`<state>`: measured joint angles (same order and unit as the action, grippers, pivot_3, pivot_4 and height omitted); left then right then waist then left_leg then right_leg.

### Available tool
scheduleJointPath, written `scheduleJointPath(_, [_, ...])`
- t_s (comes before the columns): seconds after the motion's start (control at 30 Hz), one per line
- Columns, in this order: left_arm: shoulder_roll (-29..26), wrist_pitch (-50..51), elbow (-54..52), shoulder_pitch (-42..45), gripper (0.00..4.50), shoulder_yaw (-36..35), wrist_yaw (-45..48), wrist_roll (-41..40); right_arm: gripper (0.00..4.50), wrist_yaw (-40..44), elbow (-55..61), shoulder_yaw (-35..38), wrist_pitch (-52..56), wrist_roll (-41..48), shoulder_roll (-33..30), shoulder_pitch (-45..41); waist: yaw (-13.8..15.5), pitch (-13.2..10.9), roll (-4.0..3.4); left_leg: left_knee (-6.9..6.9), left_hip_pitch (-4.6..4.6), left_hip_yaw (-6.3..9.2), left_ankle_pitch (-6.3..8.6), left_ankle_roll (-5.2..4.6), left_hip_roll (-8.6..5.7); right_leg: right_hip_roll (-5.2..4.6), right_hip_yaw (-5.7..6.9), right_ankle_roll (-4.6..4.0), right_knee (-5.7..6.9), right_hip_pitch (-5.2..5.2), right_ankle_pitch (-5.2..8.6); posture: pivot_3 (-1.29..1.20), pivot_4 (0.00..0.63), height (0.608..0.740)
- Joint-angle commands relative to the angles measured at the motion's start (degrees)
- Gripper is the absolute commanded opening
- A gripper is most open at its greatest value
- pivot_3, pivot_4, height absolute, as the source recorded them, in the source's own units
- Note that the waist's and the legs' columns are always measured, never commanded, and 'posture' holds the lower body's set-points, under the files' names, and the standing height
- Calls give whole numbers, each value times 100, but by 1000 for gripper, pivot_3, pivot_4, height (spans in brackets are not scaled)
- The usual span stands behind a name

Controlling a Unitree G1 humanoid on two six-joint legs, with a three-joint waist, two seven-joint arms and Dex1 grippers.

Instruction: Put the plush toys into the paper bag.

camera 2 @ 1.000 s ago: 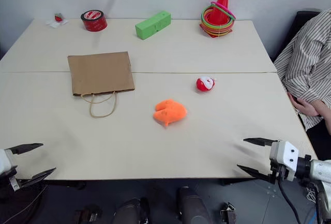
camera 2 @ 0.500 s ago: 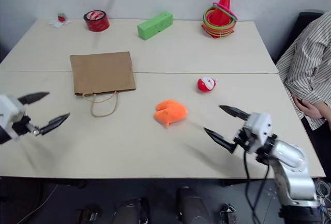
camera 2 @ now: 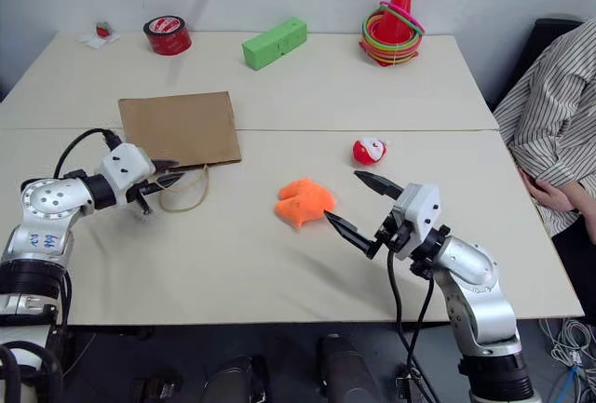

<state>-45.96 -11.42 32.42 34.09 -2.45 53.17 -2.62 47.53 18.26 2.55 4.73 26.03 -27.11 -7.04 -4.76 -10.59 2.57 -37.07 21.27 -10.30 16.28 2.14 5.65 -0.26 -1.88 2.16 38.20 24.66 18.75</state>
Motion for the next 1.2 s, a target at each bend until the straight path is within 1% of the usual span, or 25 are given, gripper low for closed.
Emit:
scheduleJointPath(0.03, [-204, 804, -519, 165, 0, -348, 793, -864, 3862, 235, 317, -81, 227, 307, -113, -121, -2, 0, 0, -6, -2, 1, 0, -1, -1, 0, -1, 0, 10, 0, 0, 0, 150, 740])
scheduleJointPath(0.07, [-257, 1122, -742, 110, 0, -445, 999, -1126, 3573, 266, 350, -160, 343, 346, -119, -215, -6, 0, 1, -9, -4, 4, 0, -1, 0, -1, -3, 0, 17, 0, 0, 0, 150, 740])
scheduleJointPath(0.1, [-296, 1326, -891, 67, 0, -505, 1110, -1272, 3186, 284, 371, -206, 422, 363, -116, -277, -13, -1, 1, -12, -5, 6, 0, -1, 0, 0, -4, -1, 25, 0, 0, 0, 150, 740])
scheduleJointPath(0.17, [-546, 1908, -1400, -96, 0, -825, 1342, -1749, 2540, 316, 355, -587, 695, 309, 1, -719, -49, -1, 1, -15, -8, 8, -1, 1, 3, 0, -6, -3, 36, 2, 2, 0, 150, 740])
scheduleJointPath(0.2, [-622, 2131, -1584, -158, 0, -934, 1407, -1917, 2143, 313, 339, -710, 782, 287, 40, -858, -66, -1, 1, -15, -9, 7, -1, 1, 6, 2, -10, -4, 41, 5, 2, 0, 150, 740])
scheduleJointPath(0.23, [-741, 2564, -1908, -309, 0, -1077, 1552, -2231, 1775, 402, 244, -988, 795, 109, 81, -1055, -64, -1, 1, -15, -10, 9, -2, 3, 7, 3, -10, -7, 44, 5, 4, 0, 150, 740])
scheduleJointPath(0.33, [-927, 3551, -2809, -738, 0, -1465, 1691, -2989, 740, 474, -361, -1824, 812, -409, 548, -1786, -108, -1, 1, -12, -10, 15, -2, 9, 15, 4, -7, -14, 48, 7, 11, 0, 150, 740])
scheduleJointPath(0.4, [-981, 3995, -3228, -947, 0, -1587, 1615, -3270, 47, 456, -963, -2171, 431, -853, 935, -2293, -112, -2, 0, -14, -8, 21, -3, 11, 21, 3, -5, -15, 51, 9, 13, 0, 150, 740])
scheduleJointPath(0.47, [-1000, 4249, -3511, -1104, 0, -1672, 1535, -3410, 14, 412, -1454, -2351, 239, -1109, 1274, -2661, -117, -2, 0, -19, -5, 23, -4, 11, 19, 1, -5, -15, 57, 12, 13, 0, 150, 740])
scheduleJointPath(0.6, [-897, 4642, -3931, -1248, 0, -1812, 1288, -3712, 14, 84, -2594, -2744, 177, -1714, 2013, -3366, -91, 2, 7, -23, 1, 28, -4, 8, 16, -6, -1, -14, 57, 12, 13, 0, 150, 740])
scheduleJointPath(0.7, [-759, 4852, -4163, -1267, 0, -1884, 1105, -3945, 14, -177, -3309, -2951, 140, -2088, 2517, -3651, -113, 5, 11, -23, 1, 27, -3, 8, 17, -7, -1, -14, 58, 13, 13, 0, 150, 740])
scheduleJointPath(0.83, [-645, 5129, -4399, -1323, 0, -1977, 931, -4238, 14, -705, -4232, -2930, -122, -2490, 3028, -3857, -158, 6, 13, -21, 2, 27, -4, 9, 17, -8, -2, -15, 59, 14, 14, 0, 150, 740])
scheduleJointPath(0.97, [-671, 5351, -4594, -1449, 0, -2060, 898, -4485, 14, -1192, -5100, -2696, -513, -2641, 3506, -4096, -193, 6, 14, -19, 2, 28, -4, 10, 17, -8, -2, -15, 59, 16, 14, 0, 150, 740])
scheduleJointPath(1.07, [-684, 5461, -4654, -1500, 0, -2157, 846, -4645, 14, -1419, -5700, -2722, -641, -2877, 3689, -4213, -235, 6, 14, -13, 1, 29, -7, 16, 18, -7, -1, -19, 63, 20, 16, 0, 150, 740])
scheduleJointPath(1.2, [-550, 5835, -4451, -1107, 0, -2526, 447, -5274, 14, -1542, -6104, -2934, -471, -3286, 3647, -4129, -276, 8, 17, -13, 2, 30, -7, 16, 17, -9, -2, -20, 63, 20, 16, 0, 150, 740])
